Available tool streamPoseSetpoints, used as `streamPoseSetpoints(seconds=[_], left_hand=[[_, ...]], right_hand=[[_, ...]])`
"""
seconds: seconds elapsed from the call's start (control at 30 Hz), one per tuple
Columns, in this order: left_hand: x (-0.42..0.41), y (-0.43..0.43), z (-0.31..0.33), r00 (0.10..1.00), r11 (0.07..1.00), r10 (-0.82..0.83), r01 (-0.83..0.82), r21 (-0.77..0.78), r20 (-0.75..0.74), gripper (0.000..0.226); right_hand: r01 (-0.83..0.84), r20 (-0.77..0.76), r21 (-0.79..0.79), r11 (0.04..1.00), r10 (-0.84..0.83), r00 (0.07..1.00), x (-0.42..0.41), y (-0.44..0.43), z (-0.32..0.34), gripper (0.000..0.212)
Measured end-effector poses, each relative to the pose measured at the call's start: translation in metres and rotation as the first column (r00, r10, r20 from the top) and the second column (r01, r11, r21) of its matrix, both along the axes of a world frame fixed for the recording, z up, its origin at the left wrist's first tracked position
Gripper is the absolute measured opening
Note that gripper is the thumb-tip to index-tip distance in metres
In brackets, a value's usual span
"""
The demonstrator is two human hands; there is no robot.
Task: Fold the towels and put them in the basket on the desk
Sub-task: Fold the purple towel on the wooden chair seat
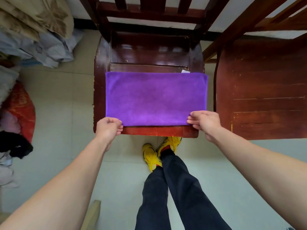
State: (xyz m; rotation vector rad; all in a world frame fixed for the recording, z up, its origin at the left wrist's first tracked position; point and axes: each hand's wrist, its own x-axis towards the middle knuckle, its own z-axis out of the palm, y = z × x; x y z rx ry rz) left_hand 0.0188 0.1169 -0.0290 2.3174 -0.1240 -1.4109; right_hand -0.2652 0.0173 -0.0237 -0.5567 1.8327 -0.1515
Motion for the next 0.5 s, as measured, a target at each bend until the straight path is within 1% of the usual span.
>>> streamPoseSetpoints(seconds=[0.07, 0.1, 0.13, 0.17, 0.2, 0.23, 0.27, 0.3, 0.33, 0.37, 0.4, 0.43, 0.5], left_hand=[[-0.001, 0.005, -0.001, 0.999, 0.999, -0.014, 0.012, 0.050, 0.029, 0.018], [-0.001, 0.006, -0.003, 0.996, 0.997, -0.035, 0.029, 0.076, 0.084, 0.016], [-0.001, 0.003, -0.001, 0.979, 0.991, -0.102, 0.085, 0.100, 0.177, 0.013], [-0.002, 0.000, 0.002, 0.931, 0.973, -0.224, 0.197, 0.119, 0.289, 0.008], [-0.004, -0.006, 0.008, 0.838, 0.928, -0.371, 0.348, 0.133, 0.400, 0.007], [-0.007, -0.013, 0.012, 0.705, 0.845, -0.514, 0.515, 0.147, 0.489, 0.015], [-0.010, -0.022, 0.016, 0.552, 0.720, -0.633, 0.676, 0.153, 0.542, 0.026], [-0.013, -0.033, 0.018, 0.384, 0.558, -0.732, 0.812, 0.172, 0.563, 0.041], [-0.016, -0.045, 0.019, 0.226, 0.392, -0.804, 0.897, 0.205, 0.550, 0.059], [-0.016, -0.055, 0.016, 0.091, 0.251, -0.857, 0.933, 0.258, 0.507, 0.077], [-0.018, -0.065, 0.013, -0.003, 0.156, -0.891, 0.937, 0.312, 0.454, 0.092], [-0.018, -0.073, 0.009, -0.058, 0.100, -0.909, 0.931, 0.351, 0.414, 0.102], [-0.020, -0.083, 0.003, -0.106, 0.054, -0.918, 0.921, 0.385, 0.382, 0.111]], right_hand=[[-0.023, -0.088, -0.010, 1.000, 0.022, 0.996, -0.016, -0.003, 0.005, 0.010], [-0.052, -0.160, -0.037, 0.998, 0.045, 0.986, -0.021, -0.005, 0.005, 0.009], [-0.105, -0.256, -0.075, 0.992, 0.082, 0.963, -0.025, -0.010, 0.008, 0.007], [-0.172, -0.343, -0.112, 0.979, 0.125, 0.931, -0.026, -0.015, 0.011, 0.005], [-0.244, -0.406, -0.134, 0.960, 0.171, 0.898, -0.024, -0.022, 0.013, 0.013], [-0.304, -0.426, -0.140, 0.942, 0.220, 0.878, -0.022, -0.028, 0.013, 0.027], [-0.348, -0.410, -0.122, 0.930, 0.272, 0.871, -0.017, -0.032, 0.012, 0.040], [-0.381, -0.390, -0.092, 0.920, 0.318, 0.864, -0.013, -0.034, 0.007, 0.050], [-0.414, -0.379, -0.055, 0.909, 0.364, 0.851, -0.009, -0.036, 0.004, 0.057], [-0.442, -0.377, -0.024, 0.897, 0.401, 0.835, -0.006, -0.037, 0.001, 0.060], [-0.457, -0.380, -0.001, 0.889, 0.422, 0.823, -0.005, -0.038, -0.002, 0.059], [-0.467, -0.391, 0.008, 0.884, 0.433, 0.812, -0.004, -0.039, -0.003, 0.054], [-0.447, -0.402, -0.008, 0.894, 0.407, 0.821, -0.007, -0.040, -0.005, 0.038]])
